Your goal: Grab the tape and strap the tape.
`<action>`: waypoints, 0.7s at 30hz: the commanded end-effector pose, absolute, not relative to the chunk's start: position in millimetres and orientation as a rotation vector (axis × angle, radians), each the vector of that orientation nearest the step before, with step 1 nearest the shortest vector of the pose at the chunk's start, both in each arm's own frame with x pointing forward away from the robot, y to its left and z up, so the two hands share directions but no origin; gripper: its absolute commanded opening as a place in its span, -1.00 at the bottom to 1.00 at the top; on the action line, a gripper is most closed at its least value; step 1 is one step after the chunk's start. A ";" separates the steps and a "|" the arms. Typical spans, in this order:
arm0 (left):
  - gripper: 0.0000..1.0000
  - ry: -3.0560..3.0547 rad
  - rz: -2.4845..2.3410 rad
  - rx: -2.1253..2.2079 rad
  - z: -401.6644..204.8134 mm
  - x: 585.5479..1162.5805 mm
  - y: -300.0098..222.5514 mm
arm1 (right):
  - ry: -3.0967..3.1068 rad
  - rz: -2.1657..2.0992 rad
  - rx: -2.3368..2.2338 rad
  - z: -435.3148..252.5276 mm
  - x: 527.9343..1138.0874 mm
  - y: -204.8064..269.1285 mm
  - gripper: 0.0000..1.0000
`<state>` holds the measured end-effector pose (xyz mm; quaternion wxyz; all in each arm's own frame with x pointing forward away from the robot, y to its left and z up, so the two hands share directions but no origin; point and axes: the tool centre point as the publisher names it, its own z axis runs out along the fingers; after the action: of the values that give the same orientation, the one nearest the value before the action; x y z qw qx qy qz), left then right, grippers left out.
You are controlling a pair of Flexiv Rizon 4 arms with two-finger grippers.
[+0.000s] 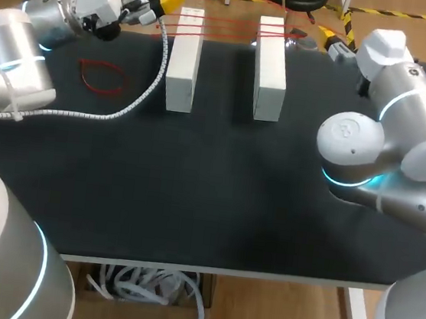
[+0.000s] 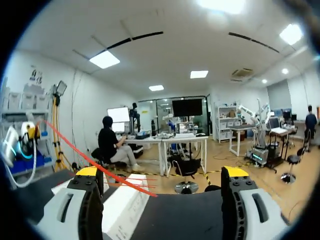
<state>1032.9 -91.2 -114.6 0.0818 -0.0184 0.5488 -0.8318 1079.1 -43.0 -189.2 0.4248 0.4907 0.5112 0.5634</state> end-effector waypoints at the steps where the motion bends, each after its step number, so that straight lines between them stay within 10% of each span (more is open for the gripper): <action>1: -1.00 1.635 -2.484 -0.056 -115.1 1032.1 -91.6 | 1.053 1.595 1.241 -197.9 1077.2 -41.4 1.00; 21: -1.00 1.635 -2.484 -0.056 -115.1 1032.1 -91.6 | 0.466 2.184 1.291 -175.2 1062.6 -24.9 1.00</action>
<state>1032.9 -91.1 -114.7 0.0818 -0.0184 0.5488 -0.8317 1059.4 -22.7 -166.2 0.2882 0.5571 0.2657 0.7321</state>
